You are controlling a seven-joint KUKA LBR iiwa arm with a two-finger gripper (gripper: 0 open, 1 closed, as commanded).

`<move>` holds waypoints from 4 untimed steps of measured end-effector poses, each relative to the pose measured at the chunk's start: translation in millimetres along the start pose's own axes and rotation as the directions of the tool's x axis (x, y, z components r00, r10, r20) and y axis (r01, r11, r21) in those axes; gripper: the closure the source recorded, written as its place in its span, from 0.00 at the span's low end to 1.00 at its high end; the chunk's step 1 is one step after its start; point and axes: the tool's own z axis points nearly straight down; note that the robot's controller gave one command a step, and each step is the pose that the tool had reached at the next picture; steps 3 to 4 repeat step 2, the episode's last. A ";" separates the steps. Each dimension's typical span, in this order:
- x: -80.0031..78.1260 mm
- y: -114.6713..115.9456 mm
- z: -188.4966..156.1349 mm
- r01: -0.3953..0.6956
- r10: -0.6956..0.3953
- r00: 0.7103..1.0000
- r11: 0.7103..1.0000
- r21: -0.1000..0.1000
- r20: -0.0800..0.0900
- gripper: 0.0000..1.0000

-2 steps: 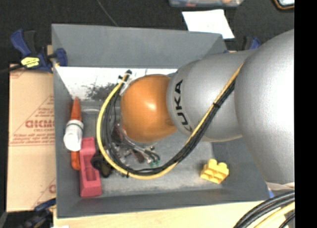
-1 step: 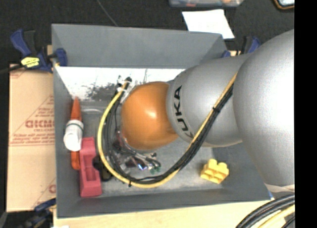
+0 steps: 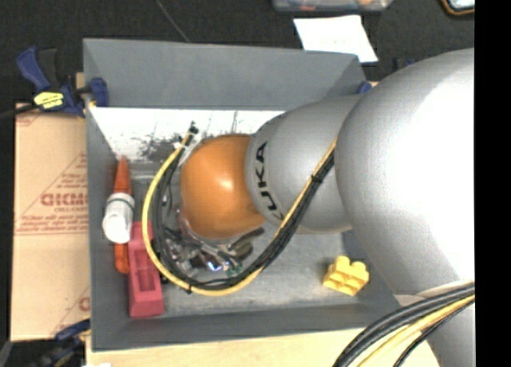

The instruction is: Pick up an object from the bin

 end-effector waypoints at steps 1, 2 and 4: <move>4.6 -3.0 -23.1 0.008 -0.008 1.000 1.000 -0.001 -0.007 1.00; 18.3 7.8 -1.7 -0.055 0.055 0.999 0.999 0.000 0.000 1.00; 18.3 7.8 -1.7 -0.055 0.055 0.999 0.999 0.000 0.000 1.00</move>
Offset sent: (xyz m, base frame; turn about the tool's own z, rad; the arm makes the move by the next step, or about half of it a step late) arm -0.0302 0.0011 -0.0260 0.0815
